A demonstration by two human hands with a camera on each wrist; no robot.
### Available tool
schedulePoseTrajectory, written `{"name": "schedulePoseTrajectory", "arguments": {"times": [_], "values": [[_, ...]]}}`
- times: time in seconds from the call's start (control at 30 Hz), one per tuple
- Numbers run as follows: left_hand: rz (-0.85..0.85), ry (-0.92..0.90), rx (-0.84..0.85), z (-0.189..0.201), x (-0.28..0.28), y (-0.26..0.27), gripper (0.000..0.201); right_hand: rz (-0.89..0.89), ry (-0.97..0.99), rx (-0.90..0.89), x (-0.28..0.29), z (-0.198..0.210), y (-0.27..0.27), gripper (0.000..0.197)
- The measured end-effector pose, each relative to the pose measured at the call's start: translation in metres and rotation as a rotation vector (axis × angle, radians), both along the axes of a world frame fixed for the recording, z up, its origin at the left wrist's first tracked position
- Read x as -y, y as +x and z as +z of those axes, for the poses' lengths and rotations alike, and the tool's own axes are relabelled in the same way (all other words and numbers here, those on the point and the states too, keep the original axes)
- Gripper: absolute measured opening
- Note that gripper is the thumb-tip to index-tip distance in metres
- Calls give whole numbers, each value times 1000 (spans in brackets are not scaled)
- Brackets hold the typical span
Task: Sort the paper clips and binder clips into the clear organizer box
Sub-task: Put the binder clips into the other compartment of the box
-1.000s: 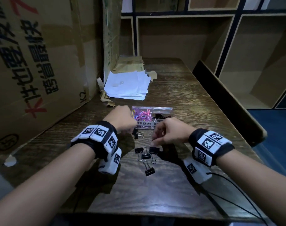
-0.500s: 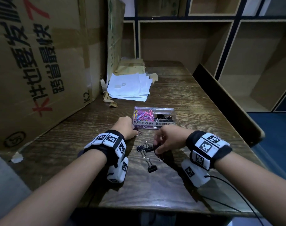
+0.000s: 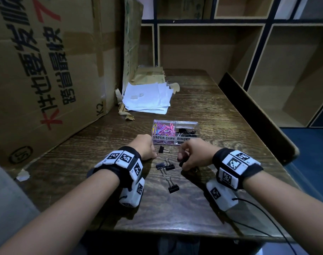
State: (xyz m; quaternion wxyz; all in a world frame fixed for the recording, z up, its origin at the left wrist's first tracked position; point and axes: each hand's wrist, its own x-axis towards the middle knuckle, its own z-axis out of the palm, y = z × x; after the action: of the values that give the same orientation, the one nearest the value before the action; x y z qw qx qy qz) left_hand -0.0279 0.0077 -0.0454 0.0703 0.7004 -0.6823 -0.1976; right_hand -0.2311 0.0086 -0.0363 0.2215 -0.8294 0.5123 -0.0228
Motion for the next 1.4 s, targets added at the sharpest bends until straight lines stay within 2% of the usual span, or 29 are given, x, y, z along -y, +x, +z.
{"name": "schedulePoseTrajectory", "arguments": {"times": [0.17, 0.27, 0.4, 0.5, 0.63, 0.73, 0.8, 0.93, 1.03, 1.2, 1.33, 1.4], "values": [[-70, -5, 9, -1, -3, 6, 15, 19, 50, 13, -1, 2, 1, 17], [-114, -49, 8, -1, -6, 0, 23, 47, 69, -4, -2, 2, 5, 17], [-117, -111, -31, -4, -2, -10, 21, 14, 62, 76, -5, 1, 13, 10], [-139, -118, -56, -4, -1, -20, 18, -8, 89, 155, -7, 2, 19, 11], [-162, -109, 24, -8, 3, -25, 28, 10, 34, 75, -7, -1, 27, 11], [-218, -85, 180, -11, 5, -21, 37, 47, 44, -37, -6, -6, 25, 31], [-227, -66, 217, -12, 6, -17, 43, 87, 4, -73, -8, -8, 23, 37], [-215, 21, 255, -10, 6, -9, 49, 121, -71, -46, -8, -6, 20, 21], [-228, -18, 192, 0, 4, -8, 49, 128, -73, -83, -6, -8, 18, 19], [-206, -256, -86, 30, 6, -34, 34, 79, 43, -4, -5, -4, 0, 23], [-192, -336, -93, 35, 26, -63, 32, -9, 63, 79, 0, 14, -23, 23], [-167, -334, -85, 33, 34, -74, 35, -66, -4, 103, 9, 24, -35, 25]]}}
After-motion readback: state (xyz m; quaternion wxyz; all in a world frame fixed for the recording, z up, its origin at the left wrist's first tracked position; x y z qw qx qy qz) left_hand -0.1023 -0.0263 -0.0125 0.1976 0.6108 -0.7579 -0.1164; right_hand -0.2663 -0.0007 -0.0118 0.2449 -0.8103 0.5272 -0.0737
